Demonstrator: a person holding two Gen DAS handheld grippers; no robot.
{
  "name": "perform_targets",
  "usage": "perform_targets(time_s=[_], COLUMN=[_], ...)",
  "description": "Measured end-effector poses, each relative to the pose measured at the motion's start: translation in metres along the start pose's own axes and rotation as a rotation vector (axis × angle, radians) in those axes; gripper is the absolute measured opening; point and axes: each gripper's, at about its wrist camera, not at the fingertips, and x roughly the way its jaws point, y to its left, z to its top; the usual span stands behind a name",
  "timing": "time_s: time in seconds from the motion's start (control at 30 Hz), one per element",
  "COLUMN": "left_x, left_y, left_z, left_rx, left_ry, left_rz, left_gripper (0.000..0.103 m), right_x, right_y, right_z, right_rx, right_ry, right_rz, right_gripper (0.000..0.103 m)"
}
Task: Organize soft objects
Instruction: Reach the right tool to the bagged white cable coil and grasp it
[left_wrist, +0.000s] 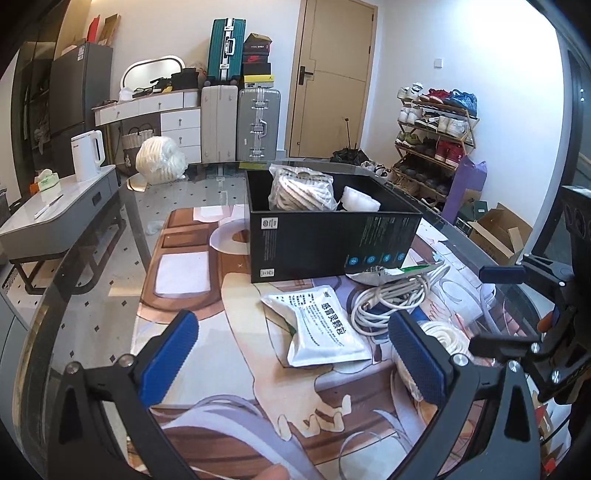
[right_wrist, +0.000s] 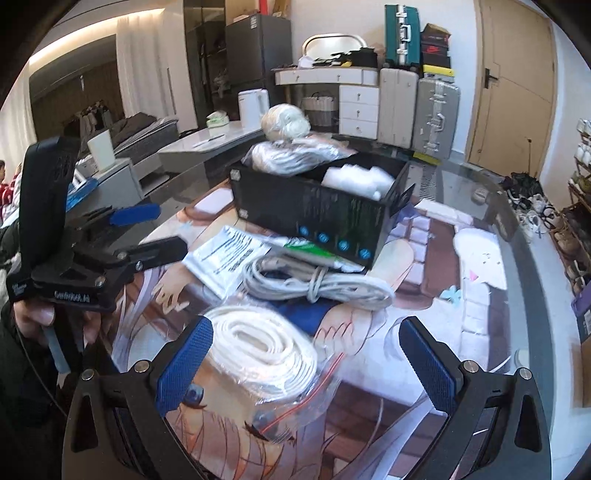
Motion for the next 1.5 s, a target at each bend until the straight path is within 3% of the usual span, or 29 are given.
perform_targets(time_s=[0.3, 0.53, 0.73, 1.03, 1.17, 1.33, 1.5], left_x=[0.006, 0.006, 0.007, 0.009, 0.01, 0.013, 0.013], left_y=[-0.002, 0.007, 0.01, 0.008, 0.006, 0.002, -0.001], left_z=[-0.007, -0.007, -0.007, -0.008, -0.009, -0.01, -0.01], left_rx=[0.028, -0.017, -0.033, -0.022, -0.007, 0.013, 0.029], left_ry=[0.03, 0.032, 0.049, 0.058, 0.064, 0.072, 0.076], left_rz=[-0.015, -0.048, -0.057, -0.046, -0.034, -0.019, -0.006], left_gripper=[0.103, 0.103, 0.103, 0.103, 0.103, 0.103, 0.103], right_x=[0.019, 0.032, 0.048, 0.04, 0.037, 0.031, 0.027], right_y=[0.005, 0.011, 0.013, 0.023, 0.027, 0.026, 0.027], right_z=[-0.016, -0.006, 0.0, -0.012, -0.016, -0.019, -0.021], right_rx=[-0.046, -0.101, -0.098, -0.092, -0.092, -0.082, -0.097], right_ry=[0.071, 0.114, 0.152, 0.128, 0.102, 0.072, 0.067], right_rz=[0.056, 0.14, 0.123, 0.097, 0.081, 0.048, 0.061], right_gripper=[0.102, 0.102, 0.102, 0.102, 0.092, 0.069, 0.059])
